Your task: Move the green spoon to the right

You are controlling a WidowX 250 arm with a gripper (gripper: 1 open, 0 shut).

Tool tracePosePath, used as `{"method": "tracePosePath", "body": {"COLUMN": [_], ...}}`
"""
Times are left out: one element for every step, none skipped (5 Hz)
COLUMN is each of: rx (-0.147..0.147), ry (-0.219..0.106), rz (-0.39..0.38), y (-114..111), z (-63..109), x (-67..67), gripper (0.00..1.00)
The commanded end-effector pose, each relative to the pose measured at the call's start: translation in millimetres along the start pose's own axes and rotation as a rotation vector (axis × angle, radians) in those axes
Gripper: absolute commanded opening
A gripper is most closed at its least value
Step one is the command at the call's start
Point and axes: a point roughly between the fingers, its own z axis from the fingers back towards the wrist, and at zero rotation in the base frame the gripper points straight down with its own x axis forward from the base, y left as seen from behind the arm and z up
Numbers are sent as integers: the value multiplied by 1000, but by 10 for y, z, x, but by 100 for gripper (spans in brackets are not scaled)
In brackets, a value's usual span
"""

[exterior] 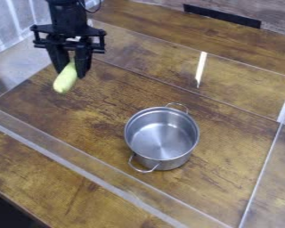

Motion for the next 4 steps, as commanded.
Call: {"method": "tracePosePath", "body": {"rx": [-10,-13,-18,-20], "ry": [-51,-55,-62,-64], "rz": [-11,-10,-11,-35], "y": [-77,-120,-154,-152], "z": [-55,-58,-12,-109], "x": [145,187,215,257], "gripper": [0,0,0,0]}}
